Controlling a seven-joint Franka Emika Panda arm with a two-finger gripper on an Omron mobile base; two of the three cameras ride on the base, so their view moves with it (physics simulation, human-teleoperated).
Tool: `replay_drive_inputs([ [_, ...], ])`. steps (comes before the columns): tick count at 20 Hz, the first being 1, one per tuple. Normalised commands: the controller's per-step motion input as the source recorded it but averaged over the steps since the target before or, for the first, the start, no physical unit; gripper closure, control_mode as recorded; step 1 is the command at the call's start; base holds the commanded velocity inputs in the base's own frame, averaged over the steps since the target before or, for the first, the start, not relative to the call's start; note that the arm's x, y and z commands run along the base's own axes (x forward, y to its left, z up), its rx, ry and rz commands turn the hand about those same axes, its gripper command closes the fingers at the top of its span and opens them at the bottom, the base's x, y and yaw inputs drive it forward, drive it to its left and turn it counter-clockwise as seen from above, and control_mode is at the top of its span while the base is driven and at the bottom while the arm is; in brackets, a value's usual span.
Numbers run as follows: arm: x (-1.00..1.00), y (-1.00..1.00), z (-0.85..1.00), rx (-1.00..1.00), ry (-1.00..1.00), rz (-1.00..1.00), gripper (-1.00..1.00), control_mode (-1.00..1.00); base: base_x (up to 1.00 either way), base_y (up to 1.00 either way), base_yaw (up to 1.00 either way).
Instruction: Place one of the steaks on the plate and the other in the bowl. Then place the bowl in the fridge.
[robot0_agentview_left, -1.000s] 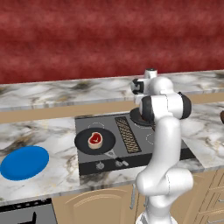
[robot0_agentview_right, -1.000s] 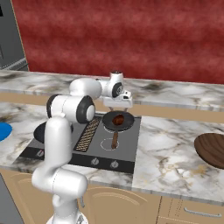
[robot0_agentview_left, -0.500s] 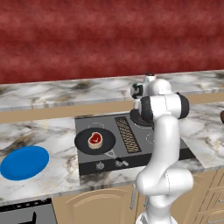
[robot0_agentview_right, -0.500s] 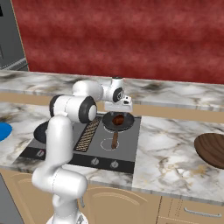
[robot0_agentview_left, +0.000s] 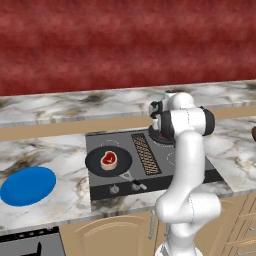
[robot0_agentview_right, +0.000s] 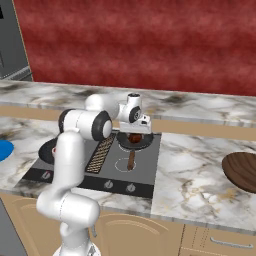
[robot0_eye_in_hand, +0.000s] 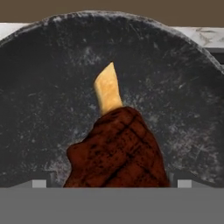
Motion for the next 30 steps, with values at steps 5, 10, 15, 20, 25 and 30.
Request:
replay_drive_inputs([
  [5,0.0,0.0,-0.18,0.0,0.0,0.0,1.0,-1.0,0.0,0.0,0.0],
  [10,0.0,-0.02,0.0,0.0,0.0,0.0,1.0,-1.0,0.0,0.0,0.0],
  [15,-0.39,-0.45,0.49,0.03,0.0,-0.03,1.0,-1.0,0.0,0.0,0.0],
  [20,-0.4,-0.84,0.67,0.02,0.0,-0.19,1.0,-1.0,0.0,0.0,0.0],
  [25,-0.63,-1.0,0.82,0.04,-0.15,-0.16,1.0,-1.0,0.0,0.0,0.0],
  [30,-1.0,-1.0,0.84,0.05,-0.3,-0.02,1.0,-1.0,0.0,0.0,0.0],
])
